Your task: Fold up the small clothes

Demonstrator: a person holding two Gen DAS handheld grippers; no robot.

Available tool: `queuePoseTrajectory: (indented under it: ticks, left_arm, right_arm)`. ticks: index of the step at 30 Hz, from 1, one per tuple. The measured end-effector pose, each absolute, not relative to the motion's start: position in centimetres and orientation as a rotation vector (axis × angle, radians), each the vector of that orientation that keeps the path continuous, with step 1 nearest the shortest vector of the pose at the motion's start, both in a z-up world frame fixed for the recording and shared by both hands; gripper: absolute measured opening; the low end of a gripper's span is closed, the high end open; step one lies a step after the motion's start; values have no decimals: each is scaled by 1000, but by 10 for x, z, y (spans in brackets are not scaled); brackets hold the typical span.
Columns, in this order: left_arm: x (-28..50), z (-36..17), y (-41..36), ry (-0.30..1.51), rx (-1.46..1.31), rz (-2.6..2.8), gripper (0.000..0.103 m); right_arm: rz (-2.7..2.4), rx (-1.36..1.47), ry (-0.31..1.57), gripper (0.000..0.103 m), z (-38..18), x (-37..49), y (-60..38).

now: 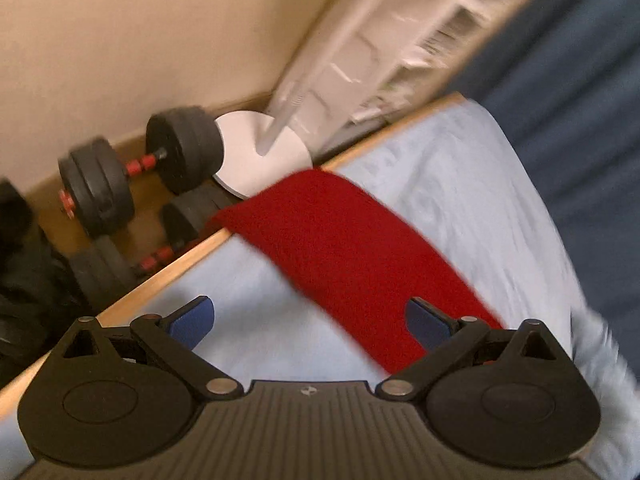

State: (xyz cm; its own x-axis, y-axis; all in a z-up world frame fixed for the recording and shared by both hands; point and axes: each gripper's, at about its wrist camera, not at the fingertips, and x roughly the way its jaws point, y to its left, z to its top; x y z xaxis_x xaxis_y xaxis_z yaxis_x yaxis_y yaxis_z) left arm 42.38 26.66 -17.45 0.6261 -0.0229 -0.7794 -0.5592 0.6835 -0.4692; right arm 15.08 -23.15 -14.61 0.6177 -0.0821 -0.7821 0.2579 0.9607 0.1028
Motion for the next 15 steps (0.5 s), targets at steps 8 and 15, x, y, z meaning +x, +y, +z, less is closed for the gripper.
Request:
queuePoseTrajectory:
  ticks: [8,15]
  left_arm:
    - [490,-215,293,881,-864,504,74]
    - [511,-135,236,724,-514,505,16]
  right_arm:
    - [-238,188,967,84,-179,162,-255]
    - [-232,225,951,83,-188,161,-267]
